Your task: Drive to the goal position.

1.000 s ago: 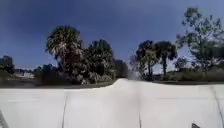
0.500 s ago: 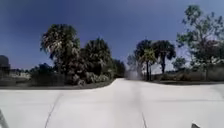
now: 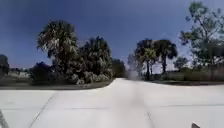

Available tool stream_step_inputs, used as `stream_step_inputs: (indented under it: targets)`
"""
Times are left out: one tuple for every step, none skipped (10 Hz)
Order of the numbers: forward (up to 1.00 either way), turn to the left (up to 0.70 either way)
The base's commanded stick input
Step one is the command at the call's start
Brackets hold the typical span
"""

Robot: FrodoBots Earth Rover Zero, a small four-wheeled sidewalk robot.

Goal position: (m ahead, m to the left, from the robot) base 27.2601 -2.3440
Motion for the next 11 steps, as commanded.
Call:
stream_step_inputs:
  targets:
    - [0.7,0.0]
    - [0.7,0.0]
    - [0.7,0.0]
    - [0.7,0.0]
    - [0.7,0.0]
    - [0.7,-0.01]
    - [0.7,-0.09]
    - [0.7,-0.14]
    - [0.7,-0.14]
    - [0.7,-0.14]
    - [0.7,-0.14]
